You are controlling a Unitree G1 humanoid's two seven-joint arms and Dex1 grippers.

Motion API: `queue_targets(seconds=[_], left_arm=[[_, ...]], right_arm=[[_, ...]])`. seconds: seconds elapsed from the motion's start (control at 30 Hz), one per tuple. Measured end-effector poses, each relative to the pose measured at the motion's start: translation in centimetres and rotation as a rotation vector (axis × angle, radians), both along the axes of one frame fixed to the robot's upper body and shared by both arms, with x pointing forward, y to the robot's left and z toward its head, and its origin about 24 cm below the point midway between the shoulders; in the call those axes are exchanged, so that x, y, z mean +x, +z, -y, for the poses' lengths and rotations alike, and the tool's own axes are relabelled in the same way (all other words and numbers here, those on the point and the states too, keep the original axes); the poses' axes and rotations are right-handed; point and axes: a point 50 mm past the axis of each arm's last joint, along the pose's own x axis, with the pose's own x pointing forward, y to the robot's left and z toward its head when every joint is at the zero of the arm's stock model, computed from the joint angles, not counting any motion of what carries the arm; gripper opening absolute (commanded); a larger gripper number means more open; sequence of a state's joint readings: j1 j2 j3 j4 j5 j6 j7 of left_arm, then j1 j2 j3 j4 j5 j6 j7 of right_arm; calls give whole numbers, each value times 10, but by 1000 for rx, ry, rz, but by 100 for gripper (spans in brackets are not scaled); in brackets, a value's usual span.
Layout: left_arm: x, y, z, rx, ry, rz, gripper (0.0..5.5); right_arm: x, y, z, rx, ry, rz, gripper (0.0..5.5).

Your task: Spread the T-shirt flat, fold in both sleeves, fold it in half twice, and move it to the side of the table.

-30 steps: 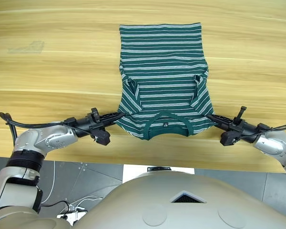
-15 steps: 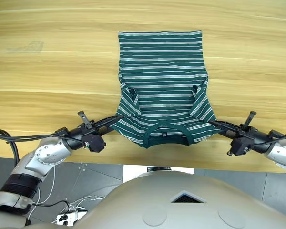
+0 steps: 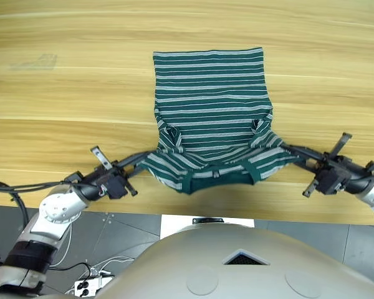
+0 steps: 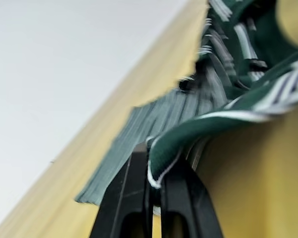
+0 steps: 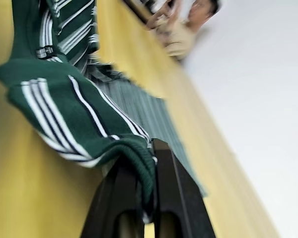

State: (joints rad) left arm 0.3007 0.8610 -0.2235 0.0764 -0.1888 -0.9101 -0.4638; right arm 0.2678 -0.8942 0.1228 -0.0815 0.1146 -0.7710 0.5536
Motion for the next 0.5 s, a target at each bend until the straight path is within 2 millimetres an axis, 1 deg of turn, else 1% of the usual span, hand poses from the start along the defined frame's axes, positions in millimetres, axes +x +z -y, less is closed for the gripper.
queue_targets(seconds=[0.03, 0.07, 0.1, 0.17, 0.2, 0.23, 0.33, 0.4, 0.5], left_arm=[[11, 1, 2, -31, 28, 10, 0], [35, 0, 9, -112, 89, -3, 0], [51, 0, 16, -177, 123, -20, 0], [72, -1, 25, -247, 157, -70, 0], [77, -3, 27, -256, 165, -96, 0], [84, -9, 29, -271, 198, -151, 0], [102, -18, 28, -332, 292, -242, 0], [117, -21, 25, -362, 367, -283, 0], [131, -24, 23, -375, 443, -313, 0]], right_arm=[[13, 1, -1, 24, -36, 19, 0], [40, -2, -3, 93, -132, 31, 0], [58, -4, -7, 130, -181, 33, 0], [77, -9, -16, 170, -216, 24, 0], [82, -12, -19, 177, -226, 14, 0], [87, -18, -22, 197, -247, -10, 0], [99, -28, -28, 209, -296, -39, 0], [110, -31, -33, 212, -326, -46, 0], [123, -34, -38, 209, -363, -51, 0]])
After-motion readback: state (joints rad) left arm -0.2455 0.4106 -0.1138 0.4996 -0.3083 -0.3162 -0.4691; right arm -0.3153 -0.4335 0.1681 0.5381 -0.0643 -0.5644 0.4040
